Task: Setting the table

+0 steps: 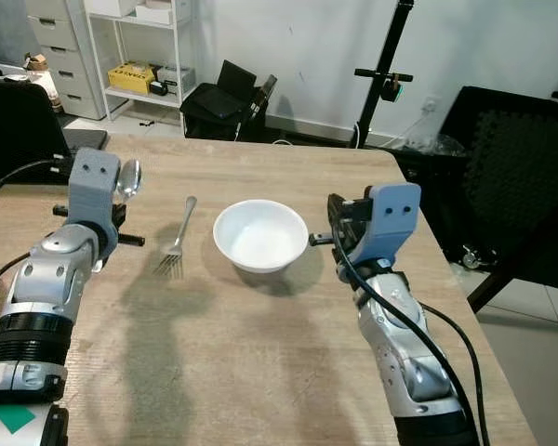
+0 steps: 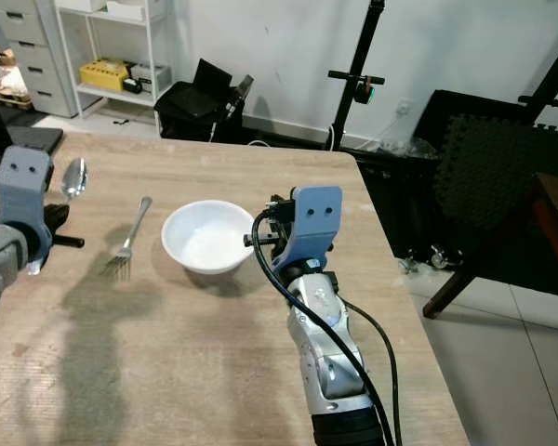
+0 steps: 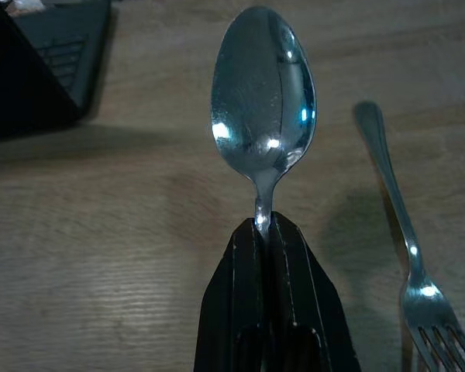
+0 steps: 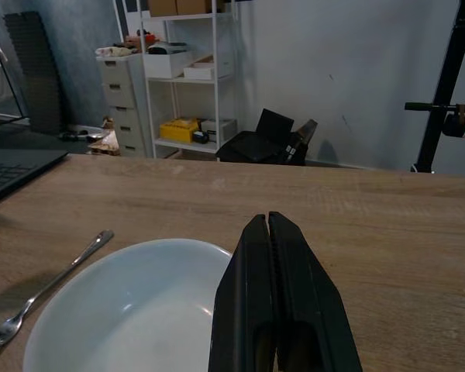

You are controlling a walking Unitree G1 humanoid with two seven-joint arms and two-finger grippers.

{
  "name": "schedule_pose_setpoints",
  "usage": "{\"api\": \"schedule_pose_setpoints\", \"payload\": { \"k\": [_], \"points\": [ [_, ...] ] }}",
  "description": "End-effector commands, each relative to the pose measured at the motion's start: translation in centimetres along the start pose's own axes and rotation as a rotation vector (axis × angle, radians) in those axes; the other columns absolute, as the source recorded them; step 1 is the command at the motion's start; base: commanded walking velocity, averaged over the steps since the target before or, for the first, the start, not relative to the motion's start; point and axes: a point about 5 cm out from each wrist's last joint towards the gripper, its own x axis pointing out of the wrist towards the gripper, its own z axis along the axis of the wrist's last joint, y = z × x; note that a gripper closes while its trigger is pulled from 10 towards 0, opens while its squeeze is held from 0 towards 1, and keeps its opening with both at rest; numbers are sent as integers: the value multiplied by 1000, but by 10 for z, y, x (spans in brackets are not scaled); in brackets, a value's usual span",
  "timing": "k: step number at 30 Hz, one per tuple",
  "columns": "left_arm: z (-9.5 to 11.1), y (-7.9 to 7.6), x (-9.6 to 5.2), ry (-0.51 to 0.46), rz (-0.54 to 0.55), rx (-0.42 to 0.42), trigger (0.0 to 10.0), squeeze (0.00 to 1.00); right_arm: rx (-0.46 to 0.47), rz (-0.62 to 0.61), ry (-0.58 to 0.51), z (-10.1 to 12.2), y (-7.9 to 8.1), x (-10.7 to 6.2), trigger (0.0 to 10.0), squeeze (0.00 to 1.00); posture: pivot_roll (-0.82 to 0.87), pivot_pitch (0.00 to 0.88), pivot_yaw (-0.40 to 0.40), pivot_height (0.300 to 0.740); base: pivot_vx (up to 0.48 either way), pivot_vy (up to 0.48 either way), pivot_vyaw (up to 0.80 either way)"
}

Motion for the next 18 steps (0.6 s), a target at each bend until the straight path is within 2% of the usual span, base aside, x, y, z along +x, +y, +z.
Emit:
{"api": "schedule_pose_setpoints", "payload": {
  "k": [1,9,18],
  "points": [
    [3,1,2,-16,2,19,10000,0,3,3,12,-3,1,-2,10000,0,52,168,-25,740,0,0,0],
    [5,0,2,-38,10,13,10000,0,-1,-1,15,-4,-1,-4,10000,0,48,160,-22,740,0,0,0],
    [7,3,3,-50,17,3,10000,0,-3,2,14,-4,0,-4,10000,0,47,156,-24,740,0,438,0]
  ]
}}
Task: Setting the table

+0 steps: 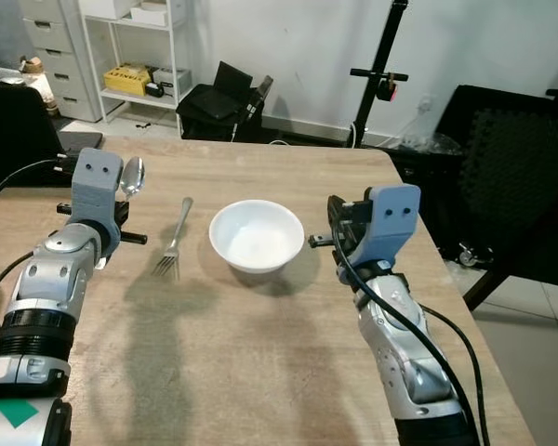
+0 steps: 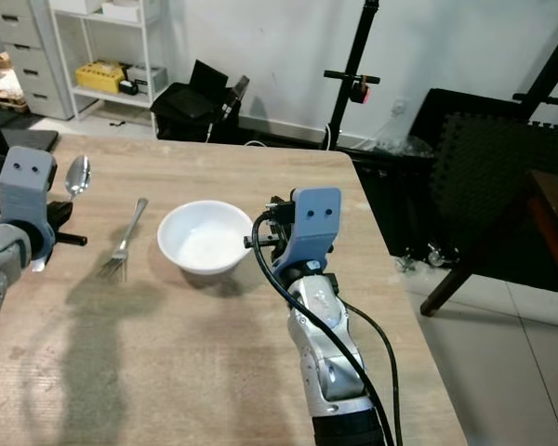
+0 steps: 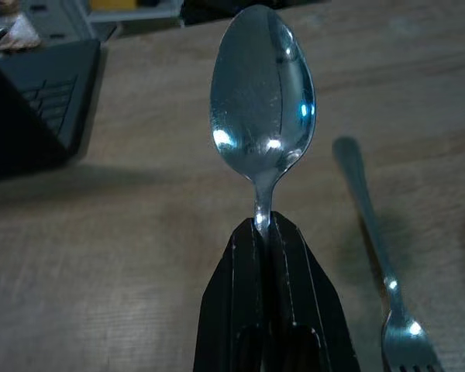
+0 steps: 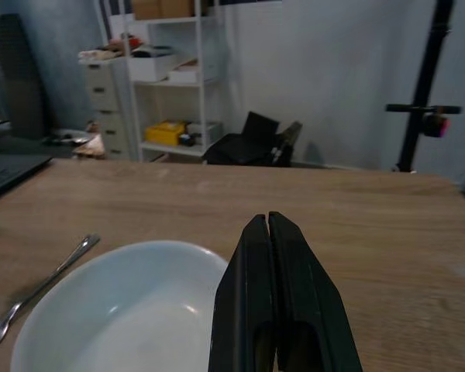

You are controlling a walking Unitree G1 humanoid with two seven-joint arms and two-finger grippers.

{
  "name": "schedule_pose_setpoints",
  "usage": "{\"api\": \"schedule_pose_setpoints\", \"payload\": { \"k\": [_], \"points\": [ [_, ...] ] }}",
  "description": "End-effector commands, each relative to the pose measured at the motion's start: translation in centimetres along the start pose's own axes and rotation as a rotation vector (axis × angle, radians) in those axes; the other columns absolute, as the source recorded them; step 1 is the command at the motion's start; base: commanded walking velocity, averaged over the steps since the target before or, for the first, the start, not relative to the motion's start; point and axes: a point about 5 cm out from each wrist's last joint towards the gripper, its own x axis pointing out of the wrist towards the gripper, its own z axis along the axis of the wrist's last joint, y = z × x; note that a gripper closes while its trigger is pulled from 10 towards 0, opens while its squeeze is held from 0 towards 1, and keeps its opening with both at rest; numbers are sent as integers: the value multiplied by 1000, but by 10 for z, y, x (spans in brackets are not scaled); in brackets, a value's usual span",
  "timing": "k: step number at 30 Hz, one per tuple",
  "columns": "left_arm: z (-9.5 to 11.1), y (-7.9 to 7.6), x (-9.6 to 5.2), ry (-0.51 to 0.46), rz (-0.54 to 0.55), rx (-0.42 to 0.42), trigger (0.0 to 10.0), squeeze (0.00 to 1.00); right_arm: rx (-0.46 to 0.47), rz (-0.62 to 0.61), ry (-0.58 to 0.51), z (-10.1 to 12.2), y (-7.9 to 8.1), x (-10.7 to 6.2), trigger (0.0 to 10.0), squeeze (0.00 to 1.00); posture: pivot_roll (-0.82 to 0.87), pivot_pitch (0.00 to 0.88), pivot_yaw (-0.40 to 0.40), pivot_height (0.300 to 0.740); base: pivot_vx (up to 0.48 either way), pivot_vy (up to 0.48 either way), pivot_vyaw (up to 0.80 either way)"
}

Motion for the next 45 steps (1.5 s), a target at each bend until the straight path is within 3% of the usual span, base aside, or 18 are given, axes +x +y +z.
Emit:
{"api": "schedule_pose_setpoints", "payload": {
  "k": [1,13,21,25,28,36,42,43,44,45],
  "points": [
    [2,3,0,-9,10,6,10000,0,0,4,9,-2,0,-3,10000,0,46,156,-25,740,0,454,0],
    [0,0,0,-15,-14,37,10000,0,-2,7,10,-3,0,-2,10000,0,44,156,-26,740,0,152,0],
    [-16,0,6,100,25,13,10000,0,-3,5,10,-2,-1,-1,10000,0,48,158,-31,740,0,0,0],
    [-21,-9,11,122,-45,-20,10000,0,-4,14,1,0,1,1,10000,0,48,159,-34,740,0,0,0],
    [-22,-17,14,128,-85,2,10000,0,-3,19,-8,2,3,3,10000,0,47,158,-37,740,0,0,0],
    [-39,-24,20,217,-71,71,10000,0,-4,23,-22,6,4,5,10000,0,40,155,-36,740,0,0,0],
    [-54,-31,20,255,-106,52,10000,0,-6,19,-21,5,2,5,10000,0,37,151,-35,740,0,0,0],
    [-56,-31,20,258,-103,55,10000,808,-6,19,-21,5,2,5,10000,0,35,151,-34,740,0,0,0],
    [-56,-31,20,258,-103,55,10000,808,-6,19,-21,5,2,5,10000,0,35,151,-34,740,0,0,0],
    [-58,-32,20,256,-97,56,10000,1000,-5,19,-21,6,2,5,10000,0,31,151,-32,740,0,0,0]
  ]
}}
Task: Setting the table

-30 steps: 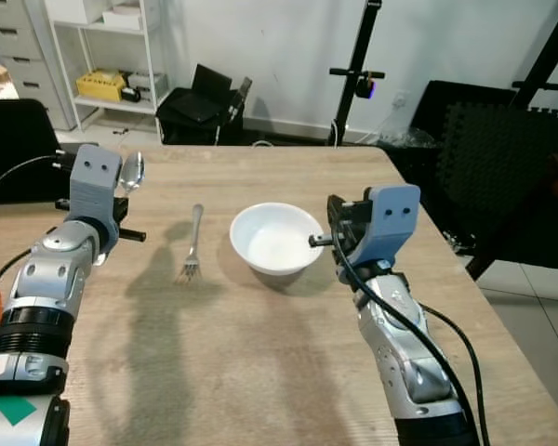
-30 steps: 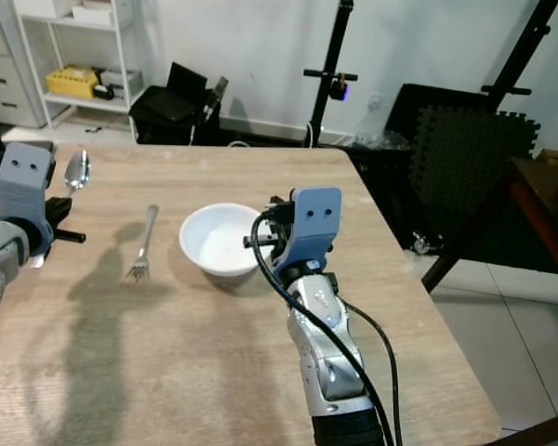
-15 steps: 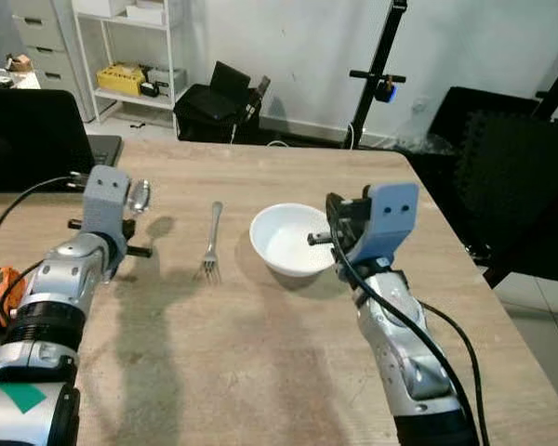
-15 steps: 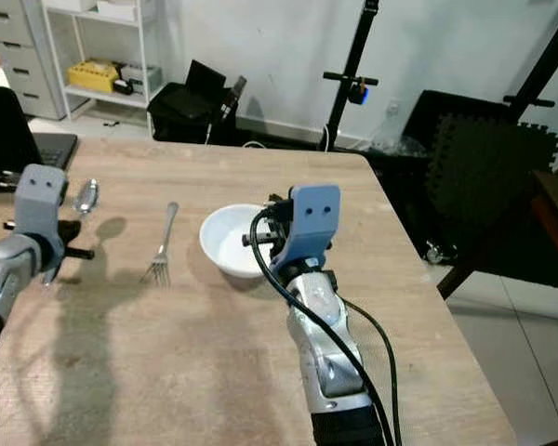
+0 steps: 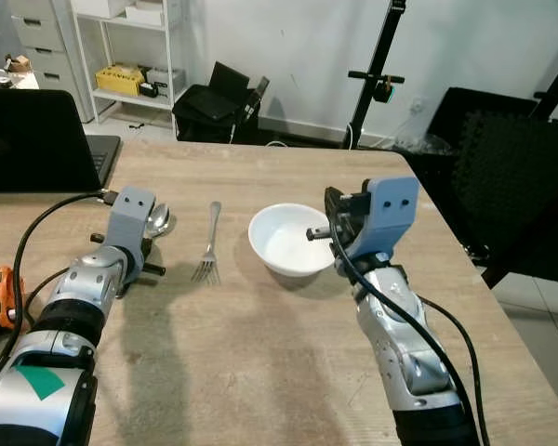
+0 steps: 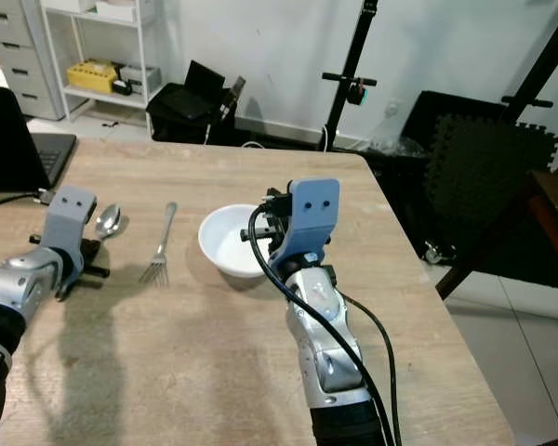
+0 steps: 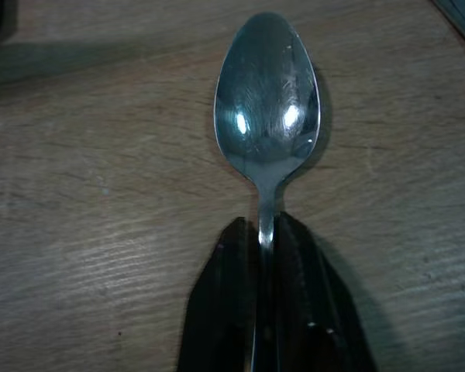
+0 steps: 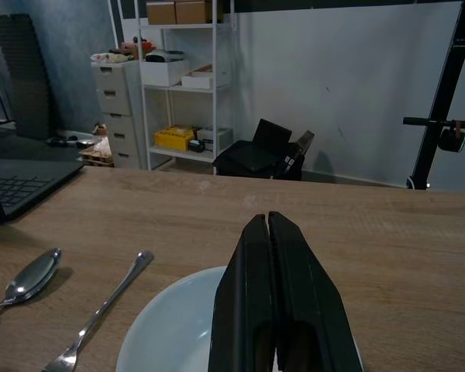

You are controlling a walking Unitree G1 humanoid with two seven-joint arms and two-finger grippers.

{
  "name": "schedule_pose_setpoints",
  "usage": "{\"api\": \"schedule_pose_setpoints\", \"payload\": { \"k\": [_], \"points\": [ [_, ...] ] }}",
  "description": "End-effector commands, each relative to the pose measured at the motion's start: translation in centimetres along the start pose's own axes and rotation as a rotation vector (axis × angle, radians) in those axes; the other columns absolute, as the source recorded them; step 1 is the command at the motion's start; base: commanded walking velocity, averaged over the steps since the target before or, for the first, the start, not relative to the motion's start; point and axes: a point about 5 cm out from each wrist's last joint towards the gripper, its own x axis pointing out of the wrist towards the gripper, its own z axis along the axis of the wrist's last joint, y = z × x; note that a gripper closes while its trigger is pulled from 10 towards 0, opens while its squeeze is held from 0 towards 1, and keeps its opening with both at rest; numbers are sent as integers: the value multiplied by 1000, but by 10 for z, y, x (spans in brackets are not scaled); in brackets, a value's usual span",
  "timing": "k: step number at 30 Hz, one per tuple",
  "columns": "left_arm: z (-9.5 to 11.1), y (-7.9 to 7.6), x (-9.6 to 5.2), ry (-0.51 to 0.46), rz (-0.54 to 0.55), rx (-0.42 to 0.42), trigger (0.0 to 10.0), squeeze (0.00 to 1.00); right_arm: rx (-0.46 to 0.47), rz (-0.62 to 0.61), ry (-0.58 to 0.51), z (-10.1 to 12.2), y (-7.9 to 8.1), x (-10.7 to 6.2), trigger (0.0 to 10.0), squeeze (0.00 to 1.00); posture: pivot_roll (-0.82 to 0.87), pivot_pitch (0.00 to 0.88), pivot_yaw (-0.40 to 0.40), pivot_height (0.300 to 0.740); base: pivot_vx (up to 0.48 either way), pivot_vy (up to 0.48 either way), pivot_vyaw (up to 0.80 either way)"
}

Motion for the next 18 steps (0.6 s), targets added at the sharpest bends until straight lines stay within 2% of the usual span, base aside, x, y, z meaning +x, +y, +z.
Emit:
{"api": "schedule_pose_setpoints", "payload": {
  "k": [1,5,6,10,12,16,18],
  "points": [
    [-10,-4,2,30,-4,1,10000,1000,1,-4,5,-2,-1,-2,10000,0,31,152,-31,740,0,0,0],
    [-2,-2,2,-24,15,-1,10000,1000,2,-5,7,-3,-1,-3,10000,0,37,152,-34,740,0,0,0],
    [4,1,1,-57,32,-12,10000,0,3,-4,8,-3,-1,-3,10000,0,37,153,-35,740,0,0,0],
    [16,9,-2,-122,68,-45,10000,0,4,0,9,-3,1,-3,10000,0,40,153,-37,740,0,0,0],
    [29,16,-6,-181,112,-61,10000,0,6,3,9,-3,1,-2,10000,0,43,156,-38,740,0,0,0],
    [41,23,-11,-231,159,-64,10000,0,8,5,8,-3,2,-2,10000,0,45,156,-39,740,0,0,0],
    [63,28,-23,-328,198,-61,10000,0,9,7,8,-3,2,-3,10000,0,52,160,-40,740,0,0,0]
  ]
}}
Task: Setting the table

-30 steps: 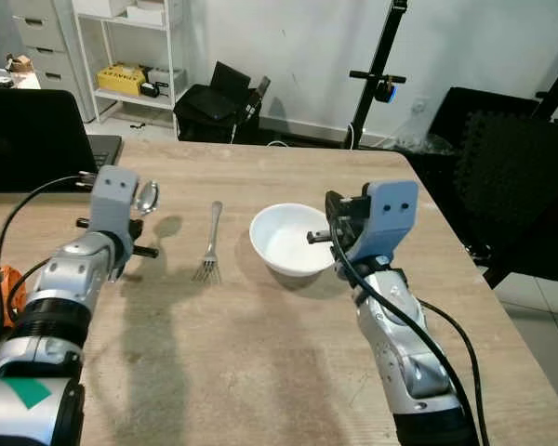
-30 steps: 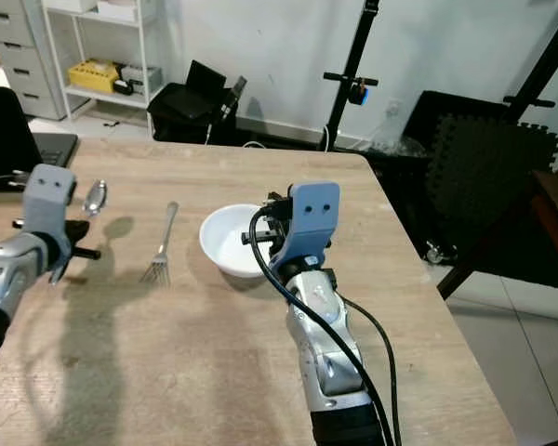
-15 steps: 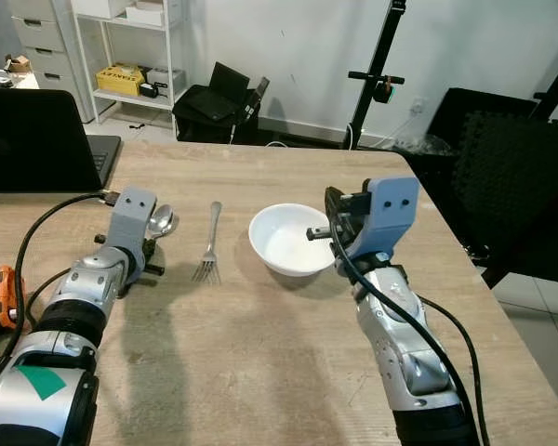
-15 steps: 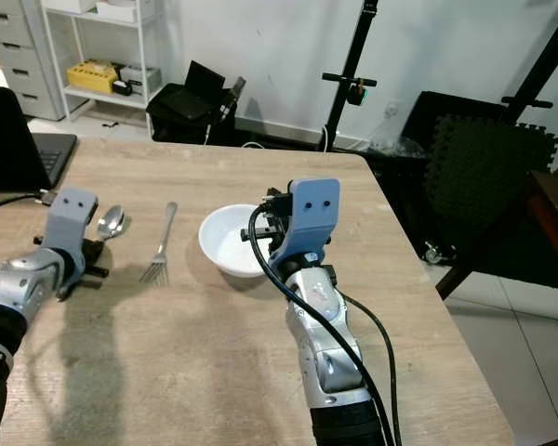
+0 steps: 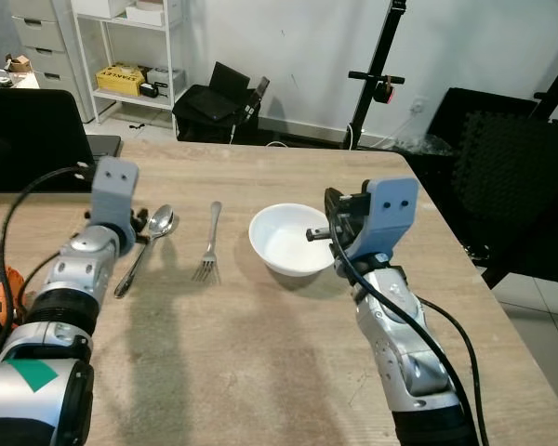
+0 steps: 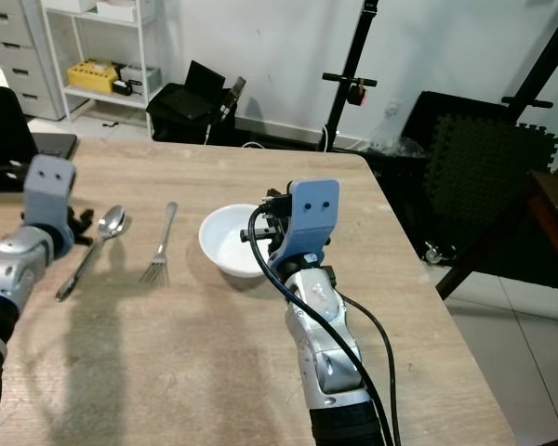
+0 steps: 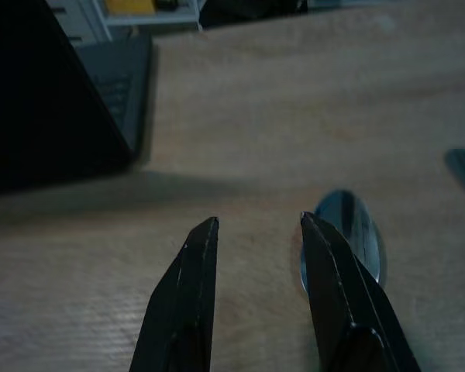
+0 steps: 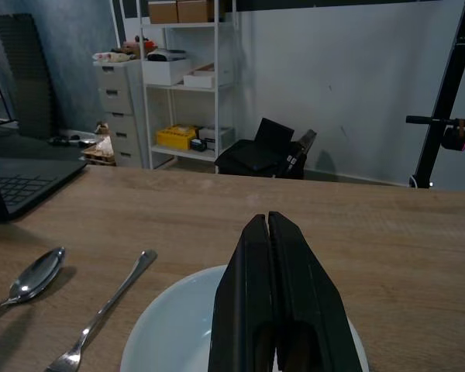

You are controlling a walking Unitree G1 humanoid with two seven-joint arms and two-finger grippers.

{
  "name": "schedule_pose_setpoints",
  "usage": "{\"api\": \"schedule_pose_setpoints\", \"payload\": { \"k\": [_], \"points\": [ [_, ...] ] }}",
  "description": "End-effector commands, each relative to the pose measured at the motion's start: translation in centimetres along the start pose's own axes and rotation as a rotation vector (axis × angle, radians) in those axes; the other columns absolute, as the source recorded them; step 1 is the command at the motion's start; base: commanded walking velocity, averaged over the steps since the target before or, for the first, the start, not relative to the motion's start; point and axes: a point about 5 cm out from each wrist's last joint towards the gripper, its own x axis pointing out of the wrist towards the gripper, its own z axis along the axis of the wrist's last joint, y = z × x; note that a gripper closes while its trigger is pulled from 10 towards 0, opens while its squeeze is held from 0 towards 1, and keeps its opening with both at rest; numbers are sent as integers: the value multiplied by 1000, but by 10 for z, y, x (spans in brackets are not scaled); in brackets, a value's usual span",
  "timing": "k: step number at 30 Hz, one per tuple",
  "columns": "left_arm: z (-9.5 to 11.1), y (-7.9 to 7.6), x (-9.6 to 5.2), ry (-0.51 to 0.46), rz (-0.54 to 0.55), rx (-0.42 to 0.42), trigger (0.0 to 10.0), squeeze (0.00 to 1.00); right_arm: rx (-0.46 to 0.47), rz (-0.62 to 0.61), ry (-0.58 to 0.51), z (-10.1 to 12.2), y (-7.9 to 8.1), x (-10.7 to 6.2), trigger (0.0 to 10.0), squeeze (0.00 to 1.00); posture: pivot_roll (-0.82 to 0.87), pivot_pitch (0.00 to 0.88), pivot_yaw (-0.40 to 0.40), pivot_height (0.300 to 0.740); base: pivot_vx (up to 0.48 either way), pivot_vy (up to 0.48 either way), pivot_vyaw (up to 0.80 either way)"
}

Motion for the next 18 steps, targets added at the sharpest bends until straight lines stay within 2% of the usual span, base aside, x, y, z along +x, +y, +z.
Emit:
{"api": "schedule_pose_setpoints", "payload": {
  "k": [1,3,4,5,6,8,9,11,12,13,17,18],
  "points": [
    [15,4,-4,-59,29,0,10000,0,4,3,6,-2,1,-3,10000,0,52,160,-40,740,0,0,0],
    [39,0,-16,-175,12,0,10000,0,3,2,5,-1,-1,-3,10000,0,55,161,-38,740,0,0,0],
    [39,0,-16,-175,12,0,10000,0,3,2,5,-1,-1,-3,10000,0,55,161,-38,740,0,0,0],
    [56,-6,-31,-284,-6,-10,10000,0,-2,-6,-1,1,-4,-3,10000,0,59,162,-35,740,0,0,0],
    [56,-6,-31,-284,-6,-10,10000,0,-2,-6,-1,1,-4,-3,10000,0,59,162,-35,740,0,0,0],
    [65,-7,-46,-381,83,-56,10000,0,-17,-13,-14,4,-7,-4,10000,0,64,165,-25,740,0,0,0],
    [65,-10,-56,-420,106,-88,10000,0,-26,-16,-20,5,-8,-5,10000,0,64,167,-22,740,0,0,0],
    [61,-18,-75,-465,110,-94,10000,0,-31,-26,-27,7,-11,-8,10000,0,61,168,-19,740,0,0,0],
    [61,-18,-75,-465,110,-94,10000,0,-31,-26,-27,7,-11,-8,10000,0,61,168,-19,740,0,0,0],
    [52,-26,-91,-462,90,-118,10000,0,-24,-42,-26,6,-14,-13,10000,0,70,175,-16,740,0,0,0],
    [38,-33,-108,-438,78,-112,10000,0,-20,-60,-15,2,-17,-21,10000,0,84,172,-7,740,0,0,0],
    [38,-33,-108,-438,78,-112,10000,0,-20,-60,-15,2,-17,-21,10000,0,84,172,-7,740,0,0,0]
  ]
}}
